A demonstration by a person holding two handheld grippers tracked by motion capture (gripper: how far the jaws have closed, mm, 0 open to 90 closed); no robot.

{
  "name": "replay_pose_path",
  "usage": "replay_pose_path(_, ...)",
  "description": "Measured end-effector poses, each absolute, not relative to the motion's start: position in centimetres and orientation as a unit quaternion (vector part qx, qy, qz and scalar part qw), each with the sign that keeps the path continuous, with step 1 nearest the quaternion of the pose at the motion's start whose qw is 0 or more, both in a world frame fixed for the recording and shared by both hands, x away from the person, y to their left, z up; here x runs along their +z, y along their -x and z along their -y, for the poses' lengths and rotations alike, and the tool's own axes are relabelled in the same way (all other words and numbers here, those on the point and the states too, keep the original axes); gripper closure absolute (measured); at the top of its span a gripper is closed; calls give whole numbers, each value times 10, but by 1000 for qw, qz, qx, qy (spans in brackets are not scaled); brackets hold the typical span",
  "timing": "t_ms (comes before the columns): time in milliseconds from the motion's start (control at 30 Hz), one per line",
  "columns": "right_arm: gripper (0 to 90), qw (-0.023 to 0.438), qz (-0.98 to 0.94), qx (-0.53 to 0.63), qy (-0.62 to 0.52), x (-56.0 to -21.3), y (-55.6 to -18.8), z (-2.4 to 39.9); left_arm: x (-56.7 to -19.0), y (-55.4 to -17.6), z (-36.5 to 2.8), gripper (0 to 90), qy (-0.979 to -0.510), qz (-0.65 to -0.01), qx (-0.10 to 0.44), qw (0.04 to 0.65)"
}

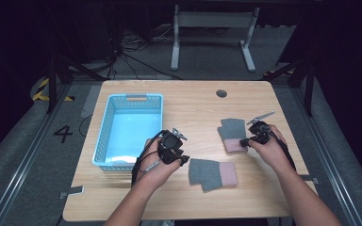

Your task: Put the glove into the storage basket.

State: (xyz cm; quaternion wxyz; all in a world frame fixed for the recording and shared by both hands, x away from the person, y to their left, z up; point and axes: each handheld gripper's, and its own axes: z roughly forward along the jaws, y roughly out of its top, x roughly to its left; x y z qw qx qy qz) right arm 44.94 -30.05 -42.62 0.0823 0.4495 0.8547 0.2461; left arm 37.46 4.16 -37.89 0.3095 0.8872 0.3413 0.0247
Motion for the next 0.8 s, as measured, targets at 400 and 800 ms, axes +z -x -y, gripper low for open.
replay_pose_path(400, 900, 92, -845, 237, -469, -424, -452, 318, -379, -375, -42, 651, -888, -341, 23, 309)
replay_pose_path(800, 849, 101, -837, 259, -470, -410, -451, 317, -378, -375, -42, 649, -888, -340, 23, 308)
